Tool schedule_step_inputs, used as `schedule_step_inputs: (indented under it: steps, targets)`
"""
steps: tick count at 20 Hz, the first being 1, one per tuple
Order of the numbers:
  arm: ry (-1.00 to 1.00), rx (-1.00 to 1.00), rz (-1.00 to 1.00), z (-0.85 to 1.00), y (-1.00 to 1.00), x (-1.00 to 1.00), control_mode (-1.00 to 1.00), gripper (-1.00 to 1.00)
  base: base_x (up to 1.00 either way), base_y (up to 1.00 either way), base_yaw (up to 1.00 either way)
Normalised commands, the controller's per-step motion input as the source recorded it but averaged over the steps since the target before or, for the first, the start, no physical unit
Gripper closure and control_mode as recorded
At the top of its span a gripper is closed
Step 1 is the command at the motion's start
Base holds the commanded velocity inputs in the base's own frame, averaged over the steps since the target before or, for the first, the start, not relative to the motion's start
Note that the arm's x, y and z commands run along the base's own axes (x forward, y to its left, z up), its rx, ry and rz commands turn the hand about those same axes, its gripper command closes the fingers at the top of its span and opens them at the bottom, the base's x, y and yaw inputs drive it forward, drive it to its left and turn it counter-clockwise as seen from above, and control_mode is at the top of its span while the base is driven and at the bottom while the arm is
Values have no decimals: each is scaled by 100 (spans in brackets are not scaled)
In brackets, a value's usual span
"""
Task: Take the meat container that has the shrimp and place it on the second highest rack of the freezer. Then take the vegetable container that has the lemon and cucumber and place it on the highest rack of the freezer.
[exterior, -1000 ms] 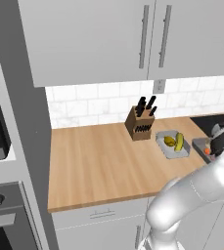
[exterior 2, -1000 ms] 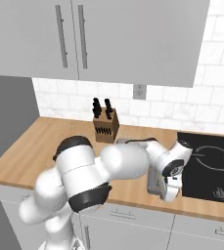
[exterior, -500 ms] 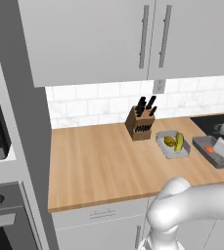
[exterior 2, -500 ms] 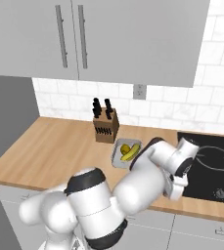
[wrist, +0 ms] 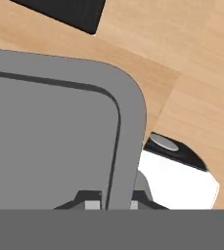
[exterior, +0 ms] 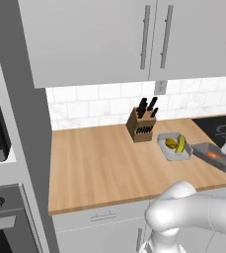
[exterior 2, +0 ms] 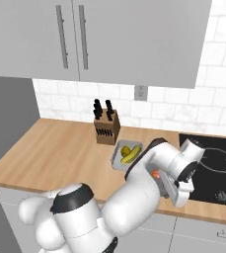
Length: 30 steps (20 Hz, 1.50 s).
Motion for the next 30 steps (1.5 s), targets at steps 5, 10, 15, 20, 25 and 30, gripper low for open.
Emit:
schedule_step_inputs:
  steps: [5,10,15,20,25,30]
  targets:
    - [-25,0,8,74,18,-53,-100,100,0,0,0]
    - [-41,0,4,90,23,-51,-100,100,0,0,0]
    - [-41,-6,12,91,56,-36,-100,100,0,0,0]
    - [-23,-18,42,49,93,-10,-100,100,0,0,0]
    - [-5,-27,66,40,100,-2,-100,100,0,0,0]
    - [0,-16,49,87,93,0,-100,100,0,0,0]
